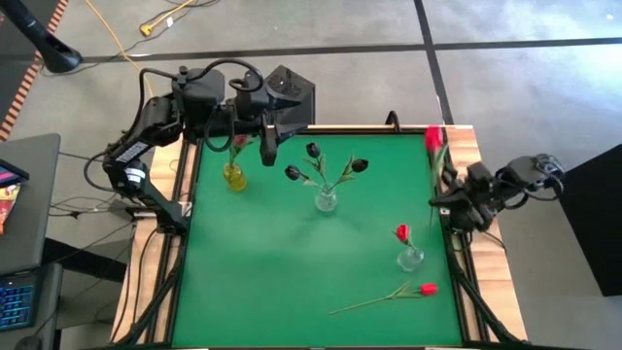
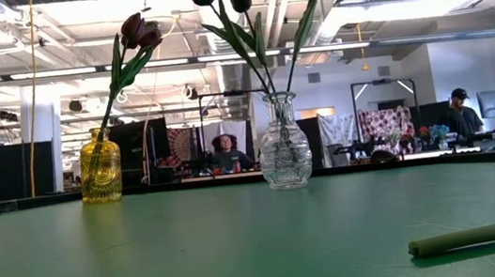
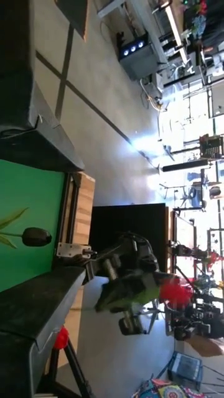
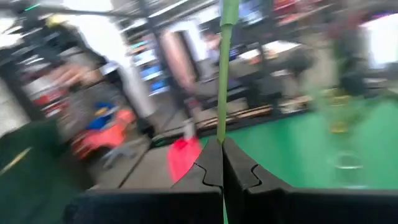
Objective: Sort flowers into vase by color
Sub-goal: Put the top red flower into the right transparent vase
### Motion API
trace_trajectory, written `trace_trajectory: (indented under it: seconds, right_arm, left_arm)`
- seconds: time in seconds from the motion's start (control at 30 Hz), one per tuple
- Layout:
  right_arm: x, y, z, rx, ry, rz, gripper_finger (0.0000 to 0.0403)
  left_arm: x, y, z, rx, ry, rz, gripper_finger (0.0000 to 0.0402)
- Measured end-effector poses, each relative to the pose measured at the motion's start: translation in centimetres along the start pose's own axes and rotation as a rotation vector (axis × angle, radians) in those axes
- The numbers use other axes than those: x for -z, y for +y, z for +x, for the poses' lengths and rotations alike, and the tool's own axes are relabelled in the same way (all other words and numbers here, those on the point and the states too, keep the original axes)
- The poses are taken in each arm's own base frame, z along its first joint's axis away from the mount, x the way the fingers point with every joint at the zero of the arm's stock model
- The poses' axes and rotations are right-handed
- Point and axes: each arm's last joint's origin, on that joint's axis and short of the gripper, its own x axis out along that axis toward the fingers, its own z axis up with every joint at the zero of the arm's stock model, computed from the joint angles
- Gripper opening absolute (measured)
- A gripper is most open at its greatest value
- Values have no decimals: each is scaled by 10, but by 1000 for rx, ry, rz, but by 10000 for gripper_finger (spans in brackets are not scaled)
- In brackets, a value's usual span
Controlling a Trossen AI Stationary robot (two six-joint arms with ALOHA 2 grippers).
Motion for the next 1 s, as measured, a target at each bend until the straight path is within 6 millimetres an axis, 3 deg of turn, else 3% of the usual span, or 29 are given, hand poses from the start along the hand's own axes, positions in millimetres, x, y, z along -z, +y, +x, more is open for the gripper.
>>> trace_trajectory:
  seconds: [0.13,0.4,0.73,1.0]
  right_arm:
    - [17,3,7,-188,22,-70,16]
    - [50,9,22,-355,26,-216,16]
    - [80,6,29,-316,105,-325,16]
    - [91,3,32,-287,133,-365,16]
  left_arm:
    - [0,0,0,-8,0,0,252]
    - [0,1,0,-20,-1,-29,252]
    - [0,1,0,-20,-4,-48,252]
    - [-1,1,0,-20,-11,-74,251]
